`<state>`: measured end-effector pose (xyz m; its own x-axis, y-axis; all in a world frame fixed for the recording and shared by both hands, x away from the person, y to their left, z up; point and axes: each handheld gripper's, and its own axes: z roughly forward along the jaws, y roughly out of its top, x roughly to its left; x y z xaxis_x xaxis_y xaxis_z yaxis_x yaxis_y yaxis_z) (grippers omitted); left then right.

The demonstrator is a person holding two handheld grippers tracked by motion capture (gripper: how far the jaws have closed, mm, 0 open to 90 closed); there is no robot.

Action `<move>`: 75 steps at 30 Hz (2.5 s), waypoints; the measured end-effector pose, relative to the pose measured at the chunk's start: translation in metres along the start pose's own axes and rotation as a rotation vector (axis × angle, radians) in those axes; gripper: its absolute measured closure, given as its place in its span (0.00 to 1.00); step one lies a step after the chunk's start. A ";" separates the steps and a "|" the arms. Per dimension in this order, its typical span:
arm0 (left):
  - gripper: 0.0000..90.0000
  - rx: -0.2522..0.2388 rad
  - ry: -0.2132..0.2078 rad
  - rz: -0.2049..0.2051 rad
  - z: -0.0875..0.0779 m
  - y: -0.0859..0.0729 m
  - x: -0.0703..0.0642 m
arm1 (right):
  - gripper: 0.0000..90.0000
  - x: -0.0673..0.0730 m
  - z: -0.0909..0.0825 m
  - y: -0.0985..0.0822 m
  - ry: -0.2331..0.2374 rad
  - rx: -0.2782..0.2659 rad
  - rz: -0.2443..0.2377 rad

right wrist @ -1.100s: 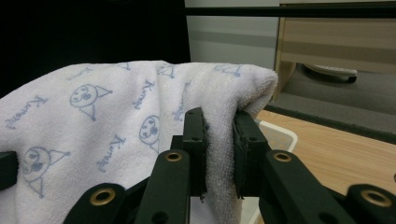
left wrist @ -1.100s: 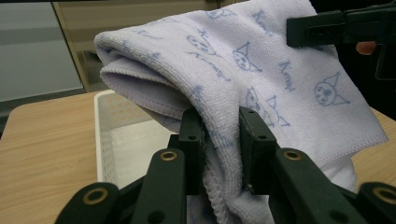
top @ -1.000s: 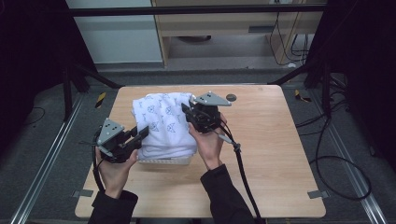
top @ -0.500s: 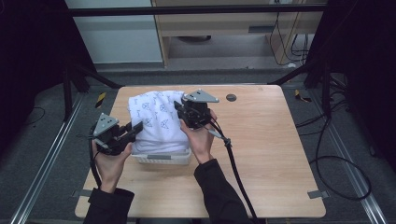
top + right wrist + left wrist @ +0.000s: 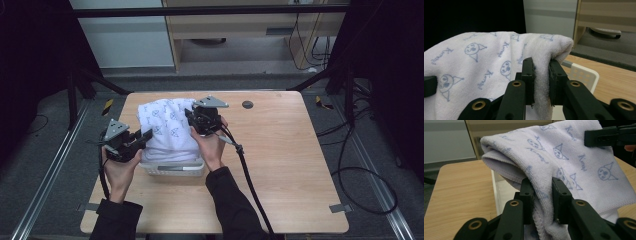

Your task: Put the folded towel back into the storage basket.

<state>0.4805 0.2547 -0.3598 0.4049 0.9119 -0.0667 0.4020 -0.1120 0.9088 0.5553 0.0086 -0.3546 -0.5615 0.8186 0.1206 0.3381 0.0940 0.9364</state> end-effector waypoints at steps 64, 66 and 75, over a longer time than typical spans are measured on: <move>0.59 0.136 0.070 0.069 0.056 -0.027 0.000 | 0.72 -0.025 0.033 -0.056 -0.106 0.147 -0.026; 0.57 0.127 0.062 0.070 0.052 -0.026 -0.001 | 0.70 -0.027 0.030 -0.056 -0.107 0.141 -0.027; 0.46 0.090 0.041 0.084 0.037 -0.025 -0.008 | 0.47 -0.055 -0.025 -0.067 -0.110 0.059 0.003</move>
<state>0.4973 0.2357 -0.3972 0.4072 0.9130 0.0267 0.4406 -0.2220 0.8698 0.5449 -0.0568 -0.4157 -0.4750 0.8761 0.0833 0.3854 0.1220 0.9147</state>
